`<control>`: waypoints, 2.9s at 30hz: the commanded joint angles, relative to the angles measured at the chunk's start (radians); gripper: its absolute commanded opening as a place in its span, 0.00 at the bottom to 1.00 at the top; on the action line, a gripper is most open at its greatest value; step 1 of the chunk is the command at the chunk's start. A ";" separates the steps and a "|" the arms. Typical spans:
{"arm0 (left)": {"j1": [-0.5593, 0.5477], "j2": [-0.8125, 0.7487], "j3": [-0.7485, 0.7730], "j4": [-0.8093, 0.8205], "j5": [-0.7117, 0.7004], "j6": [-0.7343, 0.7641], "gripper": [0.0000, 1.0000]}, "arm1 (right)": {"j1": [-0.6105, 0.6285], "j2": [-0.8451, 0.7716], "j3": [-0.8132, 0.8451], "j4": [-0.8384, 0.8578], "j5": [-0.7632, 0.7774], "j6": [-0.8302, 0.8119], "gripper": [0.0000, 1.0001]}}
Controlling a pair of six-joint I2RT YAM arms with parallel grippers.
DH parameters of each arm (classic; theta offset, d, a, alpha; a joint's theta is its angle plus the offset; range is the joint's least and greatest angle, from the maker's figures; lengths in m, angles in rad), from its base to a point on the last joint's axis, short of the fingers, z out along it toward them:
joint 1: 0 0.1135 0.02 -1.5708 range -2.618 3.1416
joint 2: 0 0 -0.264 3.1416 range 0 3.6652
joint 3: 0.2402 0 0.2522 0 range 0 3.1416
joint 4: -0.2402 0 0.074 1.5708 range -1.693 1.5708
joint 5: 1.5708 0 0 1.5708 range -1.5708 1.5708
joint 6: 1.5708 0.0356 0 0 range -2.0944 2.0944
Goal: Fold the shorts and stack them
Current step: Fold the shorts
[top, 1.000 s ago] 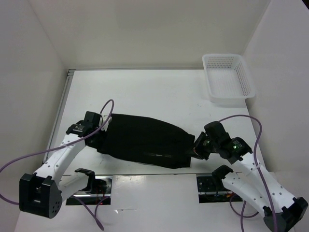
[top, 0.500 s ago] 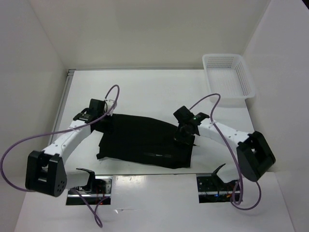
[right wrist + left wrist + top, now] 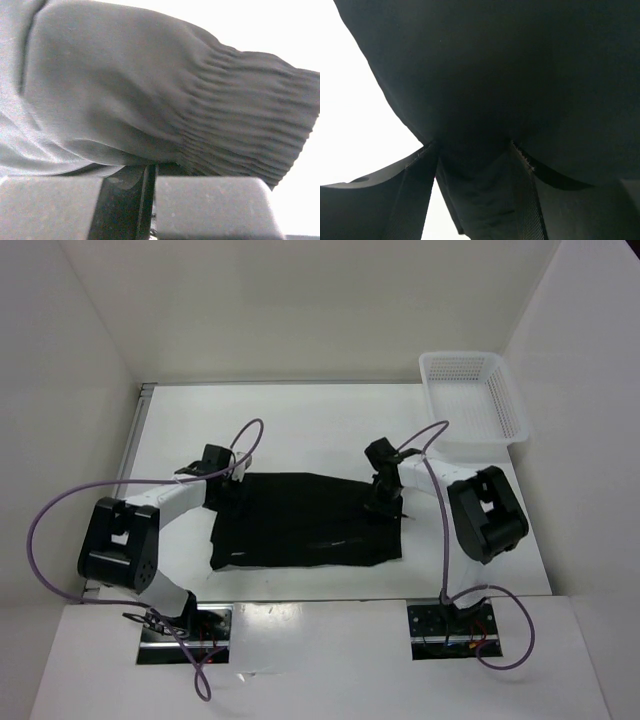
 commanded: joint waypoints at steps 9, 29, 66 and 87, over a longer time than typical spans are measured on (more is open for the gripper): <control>0.005 0.191 0.234 0.126 -0.044 0.003 0.65 | -0.157 0.242 0.407 0.125 0.188 -0.257 0.04; 0.005 0.190 0.349 0.117 -0.079 0.003 0.68 | -0.298 -0.149 0.019 0.254 0.085 -0.064 0.57; 0.061 0.388 0.411 0.117 -0.053 0.003 0.17 | -0.453 -0.241 -0.099 0.271 -0.276 -0.154 0.52; 0.061 0.388 0.411 0.089 -0.035 0.003 0.25 | -0.346 -0.091 -0.027 0.288 -0.164 -0.154 0.57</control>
